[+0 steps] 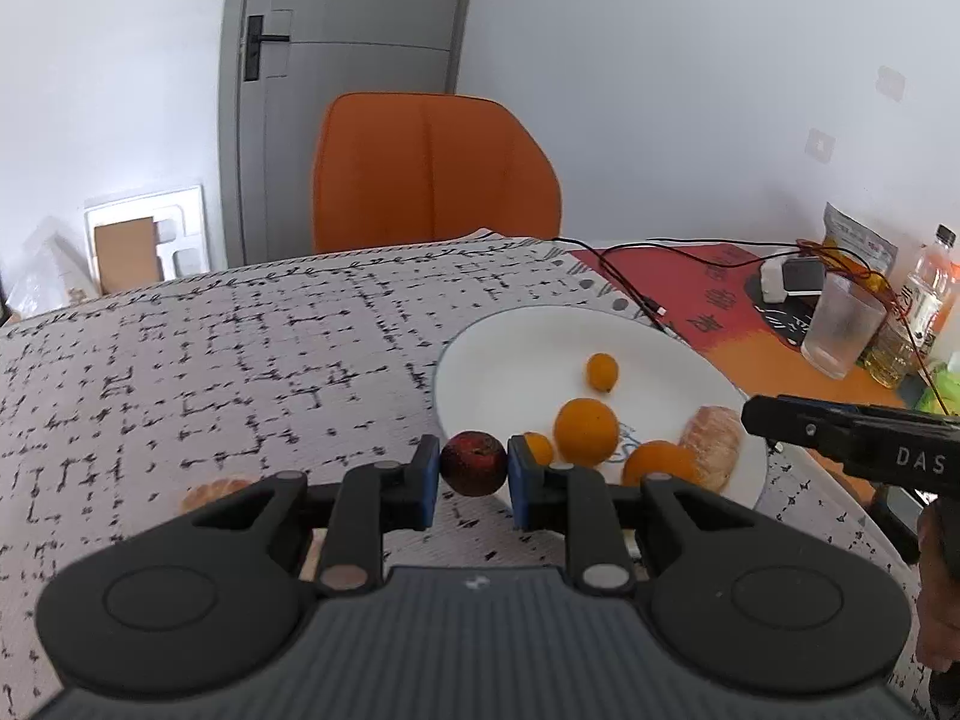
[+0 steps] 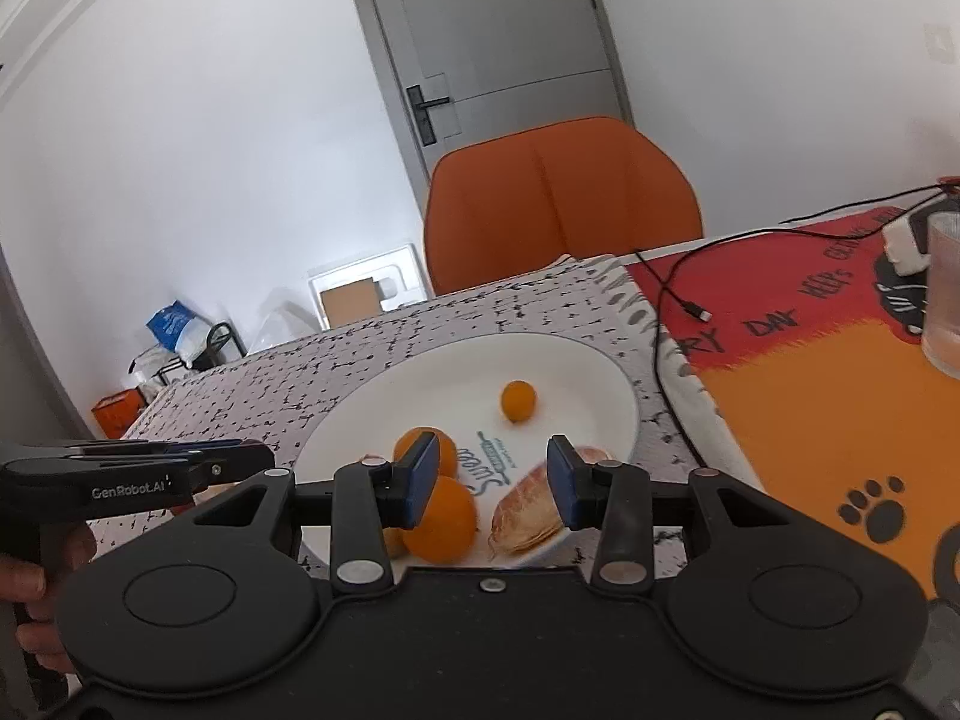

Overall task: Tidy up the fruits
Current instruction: 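Carry orange and red date into the white bowl, open both grippers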

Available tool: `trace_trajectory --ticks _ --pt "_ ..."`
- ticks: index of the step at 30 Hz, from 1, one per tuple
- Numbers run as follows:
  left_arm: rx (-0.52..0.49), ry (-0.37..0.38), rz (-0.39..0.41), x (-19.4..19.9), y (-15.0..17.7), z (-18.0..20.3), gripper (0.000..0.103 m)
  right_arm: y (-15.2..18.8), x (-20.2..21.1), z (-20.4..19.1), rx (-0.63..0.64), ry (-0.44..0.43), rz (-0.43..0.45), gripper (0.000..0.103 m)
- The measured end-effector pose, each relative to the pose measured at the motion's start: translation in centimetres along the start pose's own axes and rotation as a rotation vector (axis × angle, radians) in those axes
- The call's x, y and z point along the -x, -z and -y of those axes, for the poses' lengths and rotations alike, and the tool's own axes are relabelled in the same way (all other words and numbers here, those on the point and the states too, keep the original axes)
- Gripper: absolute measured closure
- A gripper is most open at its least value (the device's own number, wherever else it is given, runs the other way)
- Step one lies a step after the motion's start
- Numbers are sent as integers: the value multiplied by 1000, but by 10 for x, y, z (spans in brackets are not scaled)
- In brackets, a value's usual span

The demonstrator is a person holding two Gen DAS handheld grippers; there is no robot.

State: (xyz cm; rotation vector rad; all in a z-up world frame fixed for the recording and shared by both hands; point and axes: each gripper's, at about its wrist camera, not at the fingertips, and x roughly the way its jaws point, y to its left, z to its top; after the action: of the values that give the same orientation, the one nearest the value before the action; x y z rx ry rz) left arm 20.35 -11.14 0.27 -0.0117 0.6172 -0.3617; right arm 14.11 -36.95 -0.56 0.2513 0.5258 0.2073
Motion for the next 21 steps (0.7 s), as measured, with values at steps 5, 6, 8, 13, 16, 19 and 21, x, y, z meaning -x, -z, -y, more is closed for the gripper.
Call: trace_trajectory --ticks 5,6,8,13,16,19,21 --pt "-24 23 1 -8 -5 10 81 5 5 4 -13 6 -3 63" --pt "-29 27 1 -8 -5 12 81 6 6 4 -13 4 -2 63" --pt "-39 34 2 -10 -6 16 81 7 6 3 -19 5 -2 63" --pt "-40 6 15 -7 -12 18 77 12 6 1 -24 -5 -15 61" --pt "-28 -10 8 -4 -12 12 74 14 5 -1 -21 -11 -23 61" --pt "-28 -36 0 -1 -10 5 68 13 4 -4 -20 -18 -21 61" --pt "-19 -56 4 3 -9 0 60 12 4 -7 -18 -22 -18 61"
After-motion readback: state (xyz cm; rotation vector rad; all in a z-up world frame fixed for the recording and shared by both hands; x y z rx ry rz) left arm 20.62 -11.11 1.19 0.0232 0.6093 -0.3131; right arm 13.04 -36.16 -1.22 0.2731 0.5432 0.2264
